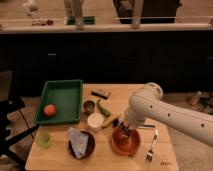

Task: Place grapes in table surface

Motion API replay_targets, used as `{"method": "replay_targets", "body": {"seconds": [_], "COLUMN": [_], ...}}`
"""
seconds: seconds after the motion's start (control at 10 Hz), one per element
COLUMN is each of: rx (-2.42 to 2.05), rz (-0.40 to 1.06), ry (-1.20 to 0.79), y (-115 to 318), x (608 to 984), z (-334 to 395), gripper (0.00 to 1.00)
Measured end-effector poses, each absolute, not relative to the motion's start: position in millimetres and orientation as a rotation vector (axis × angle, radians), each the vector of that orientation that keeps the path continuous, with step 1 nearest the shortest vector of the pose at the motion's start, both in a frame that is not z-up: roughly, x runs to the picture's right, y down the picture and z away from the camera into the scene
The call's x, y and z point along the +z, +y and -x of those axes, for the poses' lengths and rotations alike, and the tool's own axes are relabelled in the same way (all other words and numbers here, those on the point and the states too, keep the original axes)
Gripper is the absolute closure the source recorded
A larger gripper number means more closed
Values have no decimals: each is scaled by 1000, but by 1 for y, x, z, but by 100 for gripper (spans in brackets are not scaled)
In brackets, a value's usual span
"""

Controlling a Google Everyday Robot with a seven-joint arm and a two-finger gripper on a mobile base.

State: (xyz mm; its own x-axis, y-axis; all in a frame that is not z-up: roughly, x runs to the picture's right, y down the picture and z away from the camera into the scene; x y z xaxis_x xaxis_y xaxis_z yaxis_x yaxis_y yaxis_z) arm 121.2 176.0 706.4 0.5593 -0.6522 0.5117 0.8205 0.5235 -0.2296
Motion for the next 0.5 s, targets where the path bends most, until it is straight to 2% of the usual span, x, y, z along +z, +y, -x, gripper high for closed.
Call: {"method": "replay_targets", "body": {"seconds": [0.5], "rx": [-883], "rz": [468], "ry": [-408], "y": [155], "x": [688], "z": [-118], "gripper": [99]}}
